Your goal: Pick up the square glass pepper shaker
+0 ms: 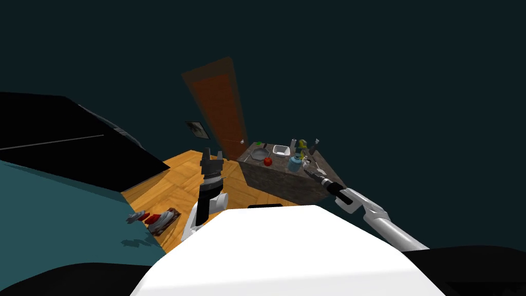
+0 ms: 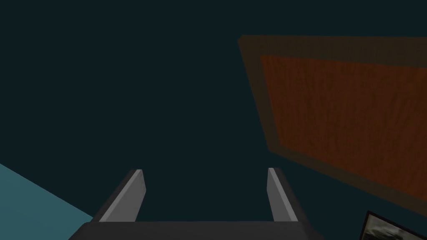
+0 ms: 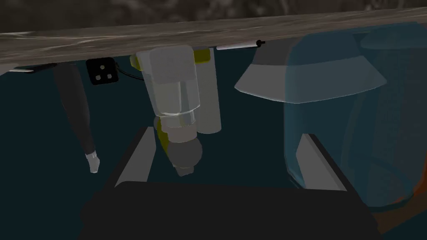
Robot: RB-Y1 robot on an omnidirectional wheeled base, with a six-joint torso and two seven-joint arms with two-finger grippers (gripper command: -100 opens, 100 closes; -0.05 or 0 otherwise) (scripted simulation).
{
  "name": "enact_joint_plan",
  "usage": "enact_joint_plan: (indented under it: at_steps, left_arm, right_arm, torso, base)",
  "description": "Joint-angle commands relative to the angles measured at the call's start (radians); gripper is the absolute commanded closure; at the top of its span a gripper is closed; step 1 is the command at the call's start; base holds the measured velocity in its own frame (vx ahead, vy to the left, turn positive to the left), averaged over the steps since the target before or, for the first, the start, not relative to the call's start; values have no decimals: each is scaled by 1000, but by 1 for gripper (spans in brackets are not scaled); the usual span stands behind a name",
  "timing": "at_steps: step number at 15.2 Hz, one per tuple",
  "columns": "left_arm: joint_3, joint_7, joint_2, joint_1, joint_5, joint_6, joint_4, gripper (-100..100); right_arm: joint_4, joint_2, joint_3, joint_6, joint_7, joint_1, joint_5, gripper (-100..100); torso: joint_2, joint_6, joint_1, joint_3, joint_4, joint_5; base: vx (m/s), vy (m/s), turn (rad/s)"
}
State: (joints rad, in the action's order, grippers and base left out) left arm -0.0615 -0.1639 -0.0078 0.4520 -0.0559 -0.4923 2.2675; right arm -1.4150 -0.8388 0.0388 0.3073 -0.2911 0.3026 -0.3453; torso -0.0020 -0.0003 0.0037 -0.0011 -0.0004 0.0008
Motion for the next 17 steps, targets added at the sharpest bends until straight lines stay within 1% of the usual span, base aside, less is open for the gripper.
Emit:
enact_joint_plan:
  at_steps: [1,2,3,6,8,10,11,13,14,15,16,17]
  left_arm:
    - [0,0,0,0,0,0,0,0]
    - [0,0,0,0,0,0,0,0]
    - [0,0,0,0,0,0,0,0]
    - [0,0,0,0,0,0,0,0]
    - [0,0,0,0,0,0,0,0]
    - [0,0,0,0,0,0,0,0]
    - [0,0,0,0,0,0,0,0]
    - [0,0,0,0,0,0,0,0]
    - [0,0,0,0,0,0,0,0]
    - [0,0,0,0,0,0,0,0]
    - [0,0,0,0,0,0,0,0]
    - [0,0,0,0,0,0,0,0]
  right_arm:
    - [28,-33,3,-35,-18,-6,-26,-100]
    - [51,-53,4,-48,-29,-13,-41,-100]
    - [56,-53,4,-48,-29,-13,-41,-100]
    - [129,-104,7,-81,-59,-34,-82,-100]
    - [169,-133,9,-99,-75,-45,-104,-100]
    - [199,-155,12,-112,-87,-55,-122,-100]
    - [199,-155,12,-112,-87,-55,-122,-100]
    - [228,-177,14,-125,-99,-64,-138,-100]
    - [233,-181,14,-127,-101,-65,-141,-100]
    - [218,-171,13,-125,-97,-61,-135,-100]
    - [263,-157,-4,-81,-96,-93,-181,-100]
    - [263,-157,-4,-81,-96,-93,-181,-100]
  torso:
    - [0,0,0,0,0,0]
    - [0,0,0,0,0,0]
    - [0,0,1,0,0,0]
    - [-1,0,1,0,0,0]
    - [-1,0,2,-1,0,1]
    - [-2,0,2,-1,0,1]
    - [-2,0,2,-1,0,1]
    - [0,0,1,0,0,0]
    - [0,0,1,0,0,0]
    - [0,0,1,0,0,0]
    - [0,0,0,0,0,0]
    - [0,1,-1,0,0,0]
  base:
    - [26,57,79]
    - [34,77,142]
    - [37,67,114]
    - [34,70,149]
    - [55,83,166]
    - [56,74,115]
    - [35,57,55]
    - [29,49,72]
    - [33,49,98]
    - [20,28,31]
    - [37,26,-129]
    - [59,33,-155]
